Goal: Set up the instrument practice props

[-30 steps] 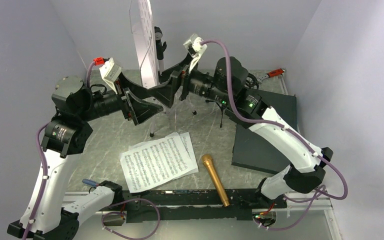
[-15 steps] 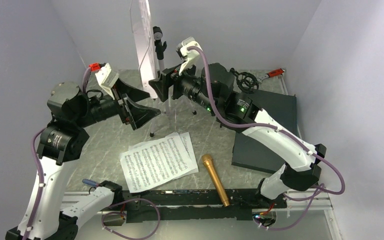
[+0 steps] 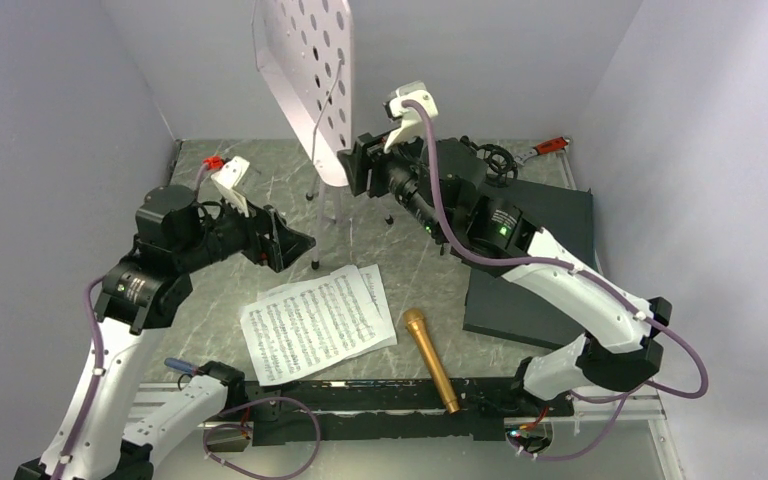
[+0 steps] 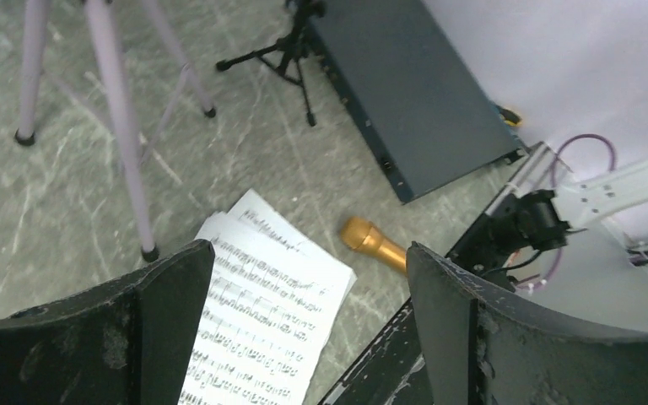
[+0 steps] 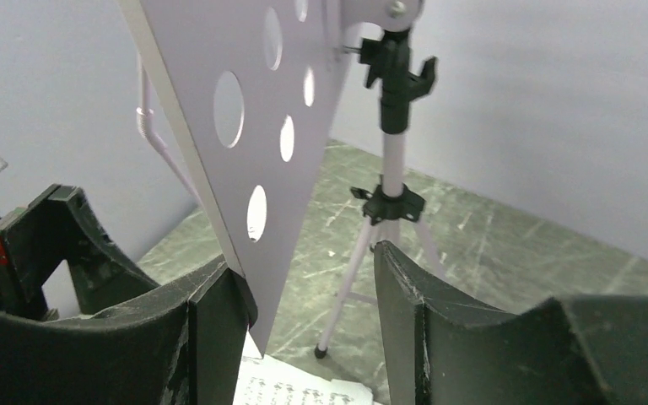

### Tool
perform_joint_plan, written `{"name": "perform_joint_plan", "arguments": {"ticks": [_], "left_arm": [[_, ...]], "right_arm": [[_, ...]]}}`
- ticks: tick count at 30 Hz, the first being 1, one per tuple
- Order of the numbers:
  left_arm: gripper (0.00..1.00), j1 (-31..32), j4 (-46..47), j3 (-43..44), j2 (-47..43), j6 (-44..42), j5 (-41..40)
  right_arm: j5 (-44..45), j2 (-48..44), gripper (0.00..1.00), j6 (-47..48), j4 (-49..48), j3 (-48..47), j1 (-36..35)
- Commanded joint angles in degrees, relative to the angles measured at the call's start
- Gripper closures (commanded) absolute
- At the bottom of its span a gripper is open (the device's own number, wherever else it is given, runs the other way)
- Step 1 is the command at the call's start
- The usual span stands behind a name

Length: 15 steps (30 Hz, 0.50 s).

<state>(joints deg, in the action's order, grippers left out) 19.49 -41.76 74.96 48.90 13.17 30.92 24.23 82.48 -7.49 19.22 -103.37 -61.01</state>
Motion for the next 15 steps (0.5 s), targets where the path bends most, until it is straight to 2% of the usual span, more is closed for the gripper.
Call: {"name": "perform_joint_plan", "arguments": {"ticks": [1,8,15], "left_arm": [[0.11,0.1,4.0,-4.5,-2.8,-0.2,-7.4],[0.11,0.1,15.0,-13.1,-3.4,-0.5,-8.6],[0.11,0.1,26.1,-19.8,2.6,-1.8,-13.5]], "right_arm": [[9.3,-4.5,0.44,1.5,-2.9,3.9,0.7],[9.1,-6.3,0.43,2.7,-4.2,6.4,1.7],[8.9,-6.6,0.42,3.2,-4.0,6.5,2.8]]}}
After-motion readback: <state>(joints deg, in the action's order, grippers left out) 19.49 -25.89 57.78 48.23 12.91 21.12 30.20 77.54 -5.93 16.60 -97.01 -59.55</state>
